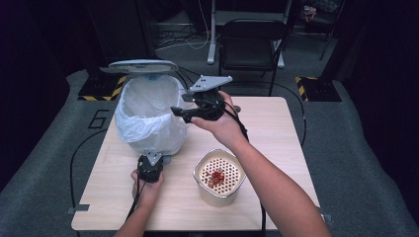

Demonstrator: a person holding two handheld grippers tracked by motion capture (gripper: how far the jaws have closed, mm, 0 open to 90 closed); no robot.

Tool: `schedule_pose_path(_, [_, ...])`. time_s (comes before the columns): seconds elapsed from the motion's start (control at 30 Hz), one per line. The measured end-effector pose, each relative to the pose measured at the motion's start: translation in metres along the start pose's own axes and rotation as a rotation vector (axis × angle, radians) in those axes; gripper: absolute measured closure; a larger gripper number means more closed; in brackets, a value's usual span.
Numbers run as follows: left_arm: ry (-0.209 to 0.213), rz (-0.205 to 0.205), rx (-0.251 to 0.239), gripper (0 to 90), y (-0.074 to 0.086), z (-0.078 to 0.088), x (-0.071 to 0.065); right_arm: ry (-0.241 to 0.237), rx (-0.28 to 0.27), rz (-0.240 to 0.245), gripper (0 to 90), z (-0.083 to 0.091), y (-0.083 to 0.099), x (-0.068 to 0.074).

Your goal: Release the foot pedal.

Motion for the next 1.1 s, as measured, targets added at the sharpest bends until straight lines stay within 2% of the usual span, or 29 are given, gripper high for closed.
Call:
schedule_pose_path(0.07, [0.000, 0.000, 0.000, 90.0, 0.000, 0.000, 0.000, 0.006, 0.002, 0.012, 43.7, -0.005, -0.006, -0.002])
schedule_pose_path(0.57, [0.000, 0.000, 0.000, 90.0, 0.000, 0.000, 0.000, 0.036, 0.038, -0.013, 43.5, -0.051, -0.032, -0.009])
schedule_pose_path(0.67, [-0.001, 0.000, 0.000, 90.0, 0.000, 0.000, 0.000, 0.049, 0.052, -0.008, 43.3, -0.062, -0.035, -0.010])
schedule_pose_path(0.7, [0.001, -0.015, 0.013, 90.0, 0.001, 0.001, 0.001, 0.051, 0.055, -0.009, 43.3, -0.066, -0.035, -0.010])
schedule_pose_path(0.87, [0.001, -0.010, 0.008, 90.0, 0.000, 0.001, 0.001, 0.065, 0.061, -0.033, 43.1, -0.084, -0.036, -0.011])
schedule_pose_path(0.97, [0.001, -0.010, 0.008, 90.0, 0.000, 0.001, 0.001, 0.090, 0.074, -0.029, 42.4, -0.097, -0.033, -0.011])
schedule_pose_path(1.07, [0.000, -0.011, 0.007, 90.0, 0.000, 0.000, 0.000, 0.117, 0.081, -0.046, 37.1, -0.107, -0.030, -0.013])
schedule_pose_path(1.1, [0.014, 0.000, 0.016, 90.0, 0.001, 0.000, -0.001, 0.130, 0.078, -0.051, 34.0, -0.110, -0.029, -0.015])
Point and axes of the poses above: each handheld gripper's, and its own axes: z roughly backward along the jaws, y roughly out of its underside, x roughly to its left, the point moved 7 cm from there along -z, roughly forward along the jaws
